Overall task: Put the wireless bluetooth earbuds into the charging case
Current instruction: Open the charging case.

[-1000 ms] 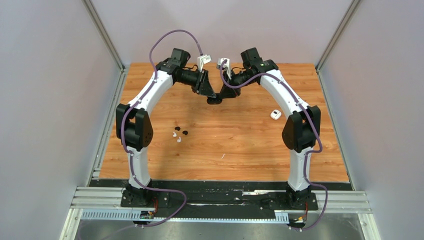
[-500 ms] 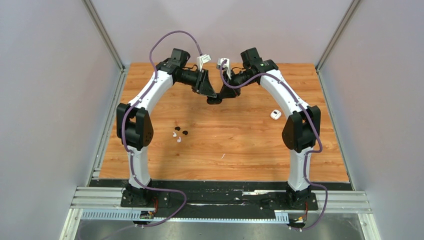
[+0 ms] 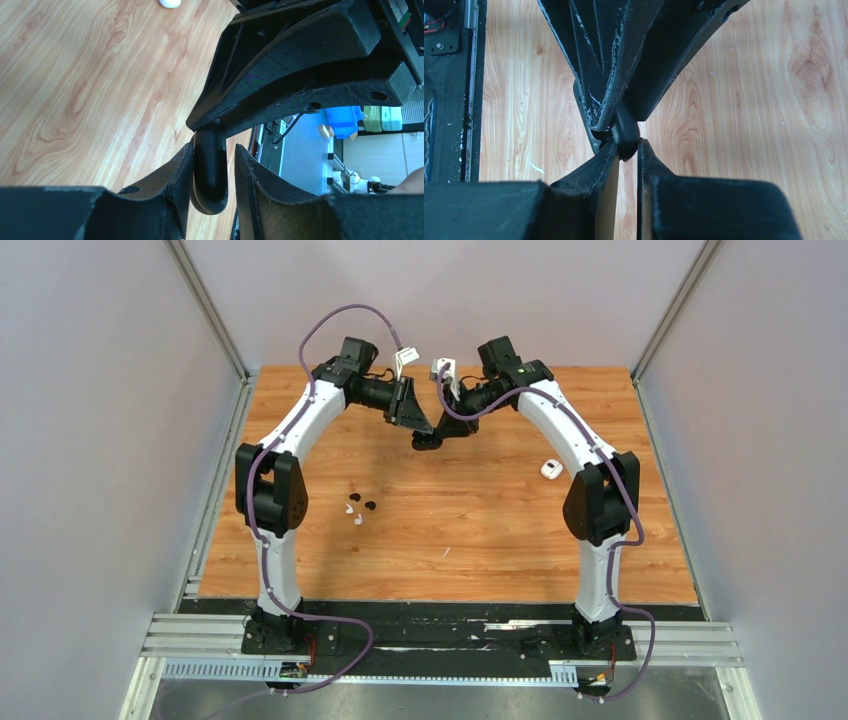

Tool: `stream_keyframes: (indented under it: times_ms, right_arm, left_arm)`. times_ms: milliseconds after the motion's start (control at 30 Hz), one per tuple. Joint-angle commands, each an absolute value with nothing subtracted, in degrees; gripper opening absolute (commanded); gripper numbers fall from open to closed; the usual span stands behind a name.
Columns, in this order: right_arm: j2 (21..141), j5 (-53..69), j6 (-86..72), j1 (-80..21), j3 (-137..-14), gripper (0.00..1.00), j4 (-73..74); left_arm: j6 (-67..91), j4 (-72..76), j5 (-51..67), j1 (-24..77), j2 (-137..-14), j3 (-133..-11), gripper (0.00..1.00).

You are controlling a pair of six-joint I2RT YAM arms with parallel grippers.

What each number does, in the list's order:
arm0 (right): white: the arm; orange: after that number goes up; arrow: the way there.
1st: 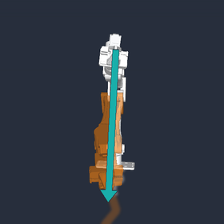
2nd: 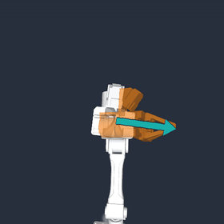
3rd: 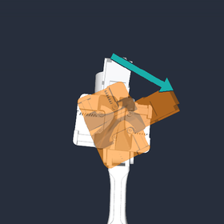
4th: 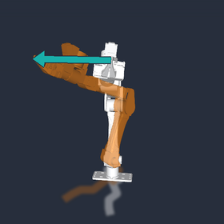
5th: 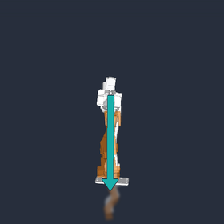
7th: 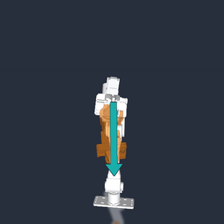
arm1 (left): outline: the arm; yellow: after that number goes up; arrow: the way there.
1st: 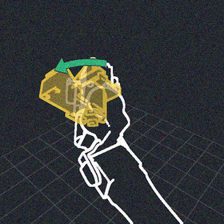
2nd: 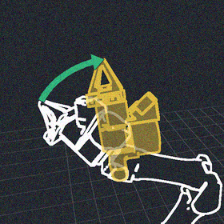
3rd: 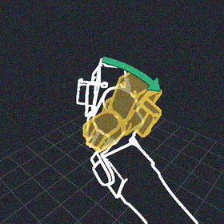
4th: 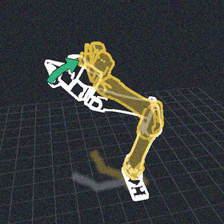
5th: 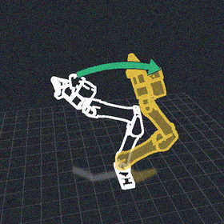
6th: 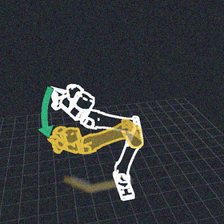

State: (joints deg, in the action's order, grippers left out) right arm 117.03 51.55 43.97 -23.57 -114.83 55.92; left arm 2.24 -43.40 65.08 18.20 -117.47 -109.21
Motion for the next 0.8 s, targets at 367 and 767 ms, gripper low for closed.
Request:
stream_keyframes:
  times_ms: [367, 767]
  right_arm:
    - [116.59, 51.66, 45.09, -23.95, -116.32, 0.00, 55.43]
    - [117.02, 51.03, 43.90, -24.04, -116.63, 0.00, 54.70]
  left_arm:
    - [2.58, -43.09, 67.82, 17.32, -117.92, -110.98, 0.41]
    - [0.71, -43.94, 68.82, 17.31, -118.19, -111.18, 0.20]
